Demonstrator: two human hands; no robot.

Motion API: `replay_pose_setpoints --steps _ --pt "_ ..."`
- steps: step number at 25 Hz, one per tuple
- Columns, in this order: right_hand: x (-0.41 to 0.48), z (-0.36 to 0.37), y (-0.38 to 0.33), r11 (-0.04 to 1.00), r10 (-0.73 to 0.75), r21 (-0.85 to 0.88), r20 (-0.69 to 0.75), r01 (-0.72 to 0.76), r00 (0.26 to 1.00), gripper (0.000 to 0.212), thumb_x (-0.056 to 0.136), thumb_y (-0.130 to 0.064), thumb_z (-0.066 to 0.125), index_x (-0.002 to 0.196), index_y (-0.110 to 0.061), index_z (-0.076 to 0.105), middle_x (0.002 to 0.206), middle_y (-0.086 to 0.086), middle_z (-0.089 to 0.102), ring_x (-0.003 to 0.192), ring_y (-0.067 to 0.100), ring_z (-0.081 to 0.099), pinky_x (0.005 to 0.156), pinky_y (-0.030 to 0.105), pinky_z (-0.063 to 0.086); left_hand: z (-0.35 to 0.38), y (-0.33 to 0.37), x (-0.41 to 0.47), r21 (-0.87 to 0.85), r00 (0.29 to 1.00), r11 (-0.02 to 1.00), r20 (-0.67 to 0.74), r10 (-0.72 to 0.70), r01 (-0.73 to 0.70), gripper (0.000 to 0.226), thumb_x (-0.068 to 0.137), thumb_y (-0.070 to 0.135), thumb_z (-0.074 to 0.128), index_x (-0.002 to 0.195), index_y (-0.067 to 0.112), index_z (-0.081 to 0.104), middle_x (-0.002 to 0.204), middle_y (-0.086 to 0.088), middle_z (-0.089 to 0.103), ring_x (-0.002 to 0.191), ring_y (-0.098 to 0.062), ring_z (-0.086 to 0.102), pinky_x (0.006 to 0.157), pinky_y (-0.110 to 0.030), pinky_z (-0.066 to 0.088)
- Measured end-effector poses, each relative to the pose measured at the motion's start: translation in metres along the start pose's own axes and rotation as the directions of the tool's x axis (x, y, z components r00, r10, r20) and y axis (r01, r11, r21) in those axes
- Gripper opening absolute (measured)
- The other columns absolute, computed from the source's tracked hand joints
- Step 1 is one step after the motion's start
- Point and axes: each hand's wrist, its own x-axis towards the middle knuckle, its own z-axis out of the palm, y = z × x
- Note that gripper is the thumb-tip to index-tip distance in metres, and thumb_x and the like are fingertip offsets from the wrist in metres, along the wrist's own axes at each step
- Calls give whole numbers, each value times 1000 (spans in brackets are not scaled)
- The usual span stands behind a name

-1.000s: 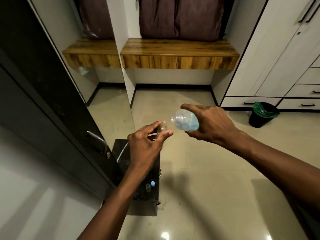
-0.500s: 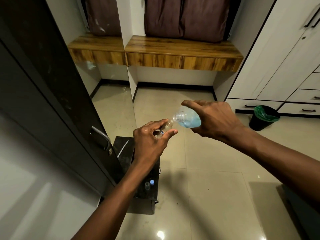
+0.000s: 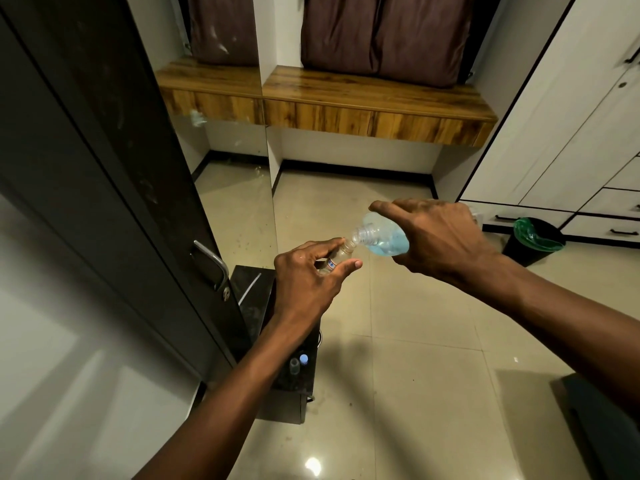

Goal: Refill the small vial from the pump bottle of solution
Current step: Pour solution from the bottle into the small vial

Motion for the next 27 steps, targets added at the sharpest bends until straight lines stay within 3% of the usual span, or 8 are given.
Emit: replay_pose_setpoints --steps 27 --pt "0 -1 1 1000 -10 7 42 10 999 82 77 -43 80 146 -32 37 127 10 70 96 39 71 71 47 61 3 2 -5 0 1000 1000 5 -19 19 43 68 30 93 108 17 80 103 5 79 87 4 70 78 -28 62"
